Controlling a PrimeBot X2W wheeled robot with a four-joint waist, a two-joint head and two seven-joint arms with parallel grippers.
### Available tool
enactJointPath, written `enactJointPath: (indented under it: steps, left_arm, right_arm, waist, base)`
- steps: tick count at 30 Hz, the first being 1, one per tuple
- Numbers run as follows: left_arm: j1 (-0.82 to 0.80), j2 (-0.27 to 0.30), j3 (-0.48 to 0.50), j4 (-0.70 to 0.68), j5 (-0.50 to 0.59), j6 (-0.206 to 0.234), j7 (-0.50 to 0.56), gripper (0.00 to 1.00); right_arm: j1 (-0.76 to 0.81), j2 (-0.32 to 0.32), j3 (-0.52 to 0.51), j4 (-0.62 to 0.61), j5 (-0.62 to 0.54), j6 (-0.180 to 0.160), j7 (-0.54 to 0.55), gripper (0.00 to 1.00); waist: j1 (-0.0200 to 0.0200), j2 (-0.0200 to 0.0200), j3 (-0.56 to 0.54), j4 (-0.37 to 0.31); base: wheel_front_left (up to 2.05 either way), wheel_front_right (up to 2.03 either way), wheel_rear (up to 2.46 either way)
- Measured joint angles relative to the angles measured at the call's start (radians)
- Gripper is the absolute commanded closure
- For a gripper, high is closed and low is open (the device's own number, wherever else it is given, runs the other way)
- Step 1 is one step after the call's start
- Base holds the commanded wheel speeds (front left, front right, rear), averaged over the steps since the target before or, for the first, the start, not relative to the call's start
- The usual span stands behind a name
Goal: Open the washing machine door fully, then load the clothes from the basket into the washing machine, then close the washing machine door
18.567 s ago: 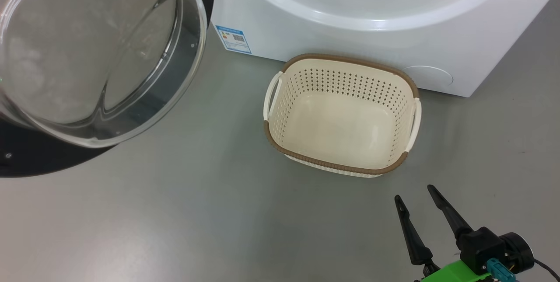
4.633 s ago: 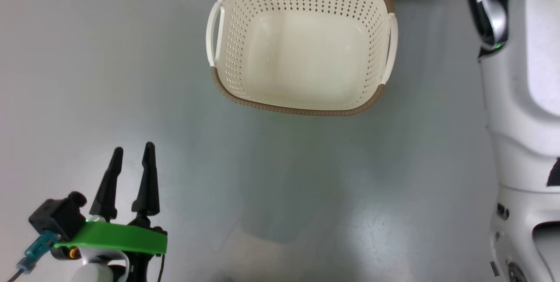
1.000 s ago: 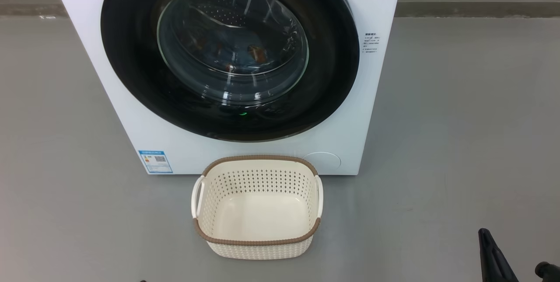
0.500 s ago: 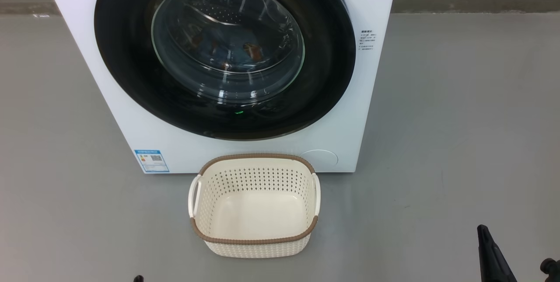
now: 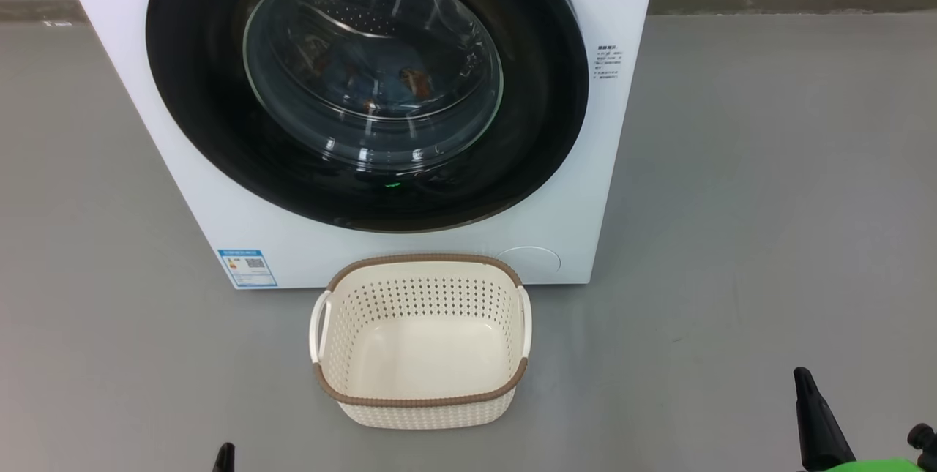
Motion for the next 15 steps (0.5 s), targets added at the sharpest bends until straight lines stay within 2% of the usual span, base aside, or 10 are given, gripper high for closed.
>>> enactJointPath:
  steps: [15]
  left_arm:
    - [-0.030,0.001,0.015,-0.002,-0.147,0.000,0.041,1.00]
  right_arm:
    - [-0.029,-0.004,0.008,0.020,0.184,0.000,0.043,1.00]
  waist:
    - [0.0000,0.0000,0.008,-0.012]
  base:
    - [0.00,0.00,0.00]
